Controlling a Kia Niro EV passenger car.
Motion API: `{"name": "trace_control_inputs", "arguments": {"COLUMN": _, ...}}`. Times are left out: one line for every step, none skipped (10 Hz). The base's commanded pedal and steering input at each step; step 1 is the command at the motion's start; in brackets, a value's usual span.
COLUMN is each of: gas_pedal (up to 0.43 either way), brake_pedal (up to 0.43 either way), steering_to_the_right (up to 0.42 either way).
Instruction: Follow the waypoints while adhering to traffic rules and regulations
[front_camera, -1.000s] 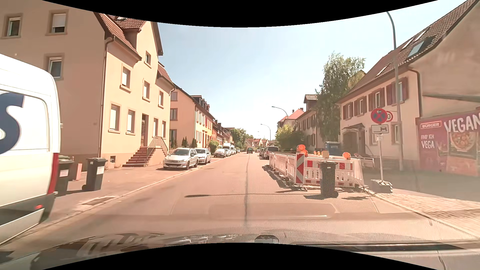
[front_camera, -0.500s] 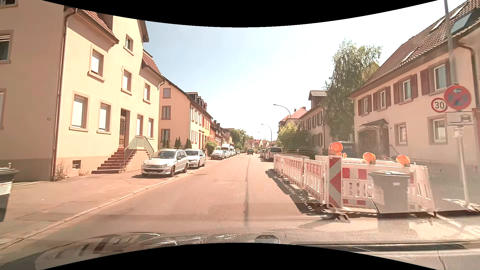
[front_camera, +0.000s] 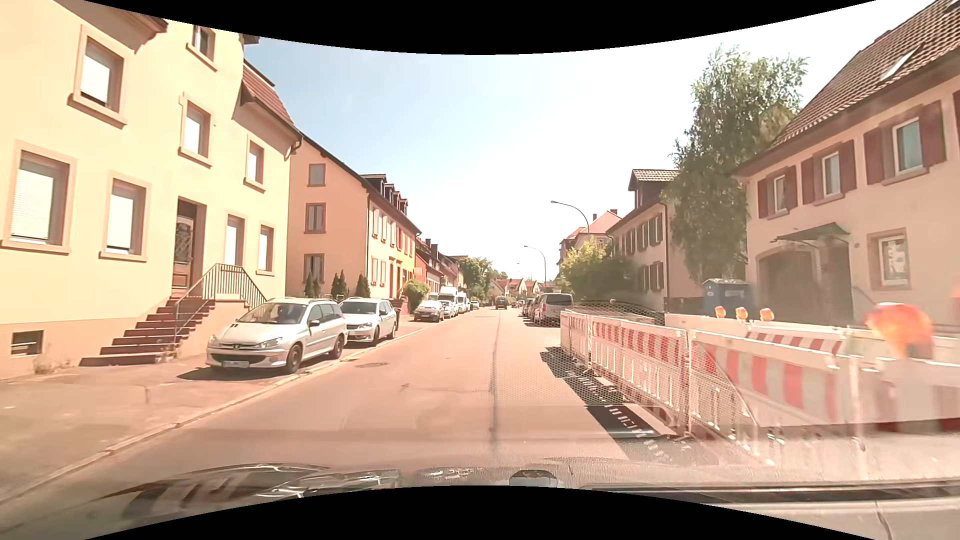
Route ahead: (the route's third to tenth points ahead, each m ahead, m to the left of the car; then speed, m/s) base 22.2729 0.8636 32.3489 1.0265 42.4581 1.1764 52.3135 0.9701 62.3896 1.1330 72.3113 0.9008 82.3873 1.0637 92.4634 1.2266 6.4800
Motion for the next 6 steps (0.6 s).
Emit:
{"name": "trace_control_inputs", "arguments": {"gas_pedal": 0.098, "brake_pedal": 0.0, "steering_to_the_right": 0.002}}
{"name": "trace_control_inputs", "arguments": {"gas_pedal": 0.098, "brake_pedal": 0.0, "steering_to_the_right": 0.003}}
{"name": "trace_control_inputs", "arguments": {"gas_pedal": 0.11, "brake_pedal": 0.0, "steering_to_the_right": 0.003}}
{"name": "trace_control_inputs", "arguments": {"gas_pedal": 0.11, "brake_pedal": 0.0, "steering_to_the_right": 0.003}}
{"name": "trace_control_inputs", "arguments": {"gas_pedal": 0.11, "brake_pedal": 0.0, "steering_to_the_right": 0.004}}
{"name": "trace_control_inputs", "arguments": {"gas_pedal": 0.11, "brake_pedal": 0.0, "steering_to_the_right": 0.004}}
